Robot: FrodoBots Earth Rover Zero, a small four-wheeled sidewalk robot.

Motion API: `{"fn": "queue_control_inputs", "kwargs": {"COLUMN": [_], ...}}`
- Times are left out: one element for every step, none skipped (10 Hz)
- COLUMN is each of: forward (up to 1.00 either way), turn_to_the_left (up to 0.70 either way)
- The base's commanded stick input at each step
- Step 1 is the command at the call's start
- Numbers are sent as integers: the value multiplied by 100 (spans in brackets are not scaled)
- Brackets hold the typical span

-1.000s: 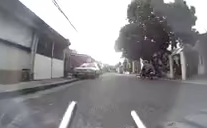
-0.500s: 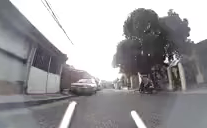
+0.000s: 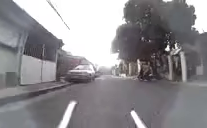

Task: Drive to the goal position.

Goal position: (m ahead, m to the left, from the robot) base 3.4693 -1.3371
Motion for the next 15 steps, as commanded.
{"fn": "queue_control_inputs", "kwargs": {"forward": [70, 70, 70, 70, 70, 70, 70, 70, 70, 70, 70, 70, 70, 70, 70], "turn_to_the_left": [0, 0, 0, 0, 0, 0, 0, 0, 0, 0, 0, -5, -21, -34, -35]}}
